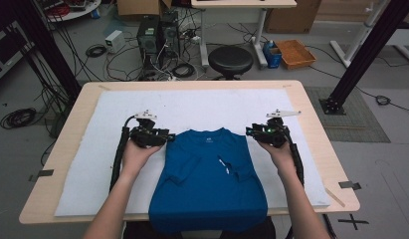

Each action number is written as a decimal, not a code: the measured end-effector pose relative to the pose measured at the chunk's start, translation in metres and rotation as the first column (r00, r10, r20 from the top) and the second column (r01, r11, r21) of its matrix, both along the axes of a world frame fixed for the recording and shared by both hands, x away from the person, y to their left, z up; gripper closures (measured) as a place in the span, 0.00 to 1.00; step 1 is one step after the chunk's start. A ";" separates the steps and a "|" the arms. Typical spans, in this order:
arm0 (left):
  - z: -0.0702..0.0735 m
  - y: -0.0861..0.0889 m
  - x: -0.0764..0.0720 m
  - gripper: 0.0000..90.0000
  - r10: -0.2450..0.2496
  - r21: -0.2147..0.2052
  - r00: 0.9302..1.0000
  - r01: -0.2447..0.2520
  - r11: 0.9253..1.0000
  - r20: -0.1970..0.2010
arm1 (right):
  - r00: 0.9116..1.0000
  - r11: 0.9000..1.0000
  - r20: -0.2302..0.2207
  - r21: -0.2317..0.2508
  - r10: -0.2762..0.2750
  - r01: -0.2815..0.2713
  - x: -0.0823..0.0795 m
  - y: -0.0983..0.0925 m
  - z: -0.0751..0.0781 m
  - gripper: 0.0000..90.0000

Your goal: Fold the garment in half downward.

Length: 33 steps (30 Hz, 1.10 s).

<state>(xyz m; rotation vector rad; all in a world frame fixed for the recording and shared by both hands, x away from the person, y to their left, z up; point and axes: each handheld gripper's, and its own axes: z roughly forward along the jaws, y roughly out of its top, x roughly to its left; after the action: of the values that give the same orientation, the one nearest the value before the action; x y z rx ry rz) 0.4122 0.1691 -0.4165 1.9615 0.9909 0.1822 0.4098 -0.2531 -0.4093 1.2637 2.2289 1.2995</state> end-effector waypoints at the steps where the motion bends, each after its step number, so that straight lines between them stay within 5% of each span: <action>1: 0.000 0.000 0.000 0.64 0.000 0.000 1.000 0.000 1.000 0.000 | 1.000 1.000 -0.007 -0.004 0.001 -0.001 0.002 0.003 -0.002 0.69; 6: -0.004 -0.021 0.016 0.65 -0.016 0.096 0.999 0.021 0.995 -0.052 | 0.998 0.998 -0.066 -0.069 -0.004 -0.001 0.015 0.017 -0.014 0.70; 12: -0.014 -0.024 0.022 0.66 0.003 0.137 0.995 0.011 0.990 -0.101 | 0.996 0.988 -0.086 -0.154 -0.001 -0.012 0.026 0.032 -0.023 0.73; 14: -0.018 -0.022 0.022 0.70 0.007 0.155 0.995 0.009 0.988 -0.104 | 0.994 0.975 -0.107 -0.220 0.007 -0.030 0.029 0.040 -0.028 0.79; 17: -0.018 -0.023 0.022 0.76 0.007 0.185 0.996 0.009 0.983 -0.086 | 0.995 0.968 -0.100 -0.250 0.010 -0.035 0.028 0.042 -0.030 0.92; 20: -0.018 -0.023 0.021 0.89 -0.003 0.197 0.997 0.019 0.980 -0.081 | 0.995 0.964 -0.095 -0.261 0.018 -0.042 0.028 0.041 -0.029 0.97; 24: -0.018 -0.022 0.021 0.93 -0.002 0.199 0.997 0.017 0.980 -0.077 | 0.996 0.967 -0.094 -0.254 0.000 -0.024 0.027 0.038 -0.028 0.97; 28: -0.013 -0.020 0.023 0.75 0.019 0.158 0.999 -0.015 0.987 -0.026 | 0.998 0.983 -0.064 -0.183 -0.005 -0.007 0.029 0.036 -0.021 0.82; 33: -0.017 -0.026 0.027 0.72 0.007 0.144 1.000 -0.006 0.990 -0.009 | 0.999 0.989 -0.044 -0.149 -0.008 0.002 0.035 0.043 -0.018 0.73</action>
<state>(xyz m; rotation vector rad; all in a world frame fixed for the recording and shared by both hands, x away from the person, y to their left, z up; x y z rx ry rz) 0.4390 0.1428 -0.4339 2.0920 1.0143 0.2547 0.4445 -0.2101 -0.4275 1.2537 2.3036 1.0896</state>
